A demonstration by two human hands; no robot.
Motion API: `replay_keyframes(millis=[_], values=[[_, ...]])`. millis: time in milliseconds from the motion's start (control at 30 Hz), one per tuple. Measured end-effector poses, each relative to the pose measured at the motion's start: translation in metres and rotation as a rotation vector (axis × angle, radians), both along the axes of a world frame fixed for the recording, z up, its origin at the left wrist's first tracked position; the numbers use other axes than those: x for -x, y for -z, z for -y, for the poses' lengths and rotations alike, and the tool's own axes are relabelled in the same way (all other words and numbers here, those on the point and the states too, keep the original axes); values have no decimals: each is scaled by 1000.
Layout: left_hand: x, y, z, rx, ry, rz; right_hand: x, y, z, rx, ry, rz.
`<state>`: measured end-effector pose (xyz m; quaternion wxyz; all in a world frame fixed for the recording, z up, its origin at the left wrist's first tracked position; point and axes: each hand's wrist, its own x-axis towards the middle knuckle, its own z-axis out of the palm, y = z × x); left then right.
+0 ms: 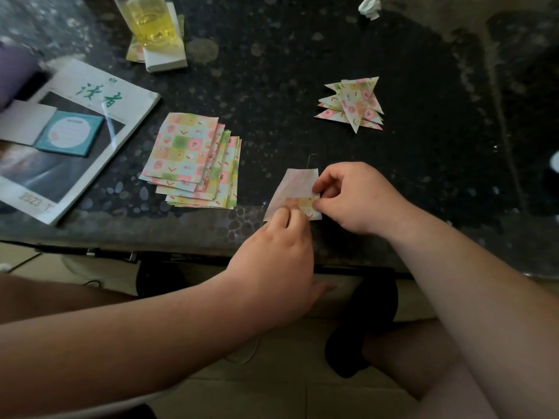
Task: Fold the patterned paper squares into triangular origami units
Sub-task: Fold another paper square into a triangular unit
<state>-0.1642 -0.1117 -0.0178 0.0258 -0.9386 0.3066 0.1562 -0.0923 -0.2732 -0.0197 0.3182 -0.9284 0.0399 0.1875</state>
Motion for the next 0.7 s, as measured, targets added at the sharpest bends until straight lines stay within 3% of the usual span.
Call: replay_keyframes(millis=[500, 700], values=[[-2, 1, 17, -61, -20, 50, -5, -18, 17, -36, 73, -5], [3, 7, 8, -89, 45, 117, 2, -23, 14, 14, -45, -8]])
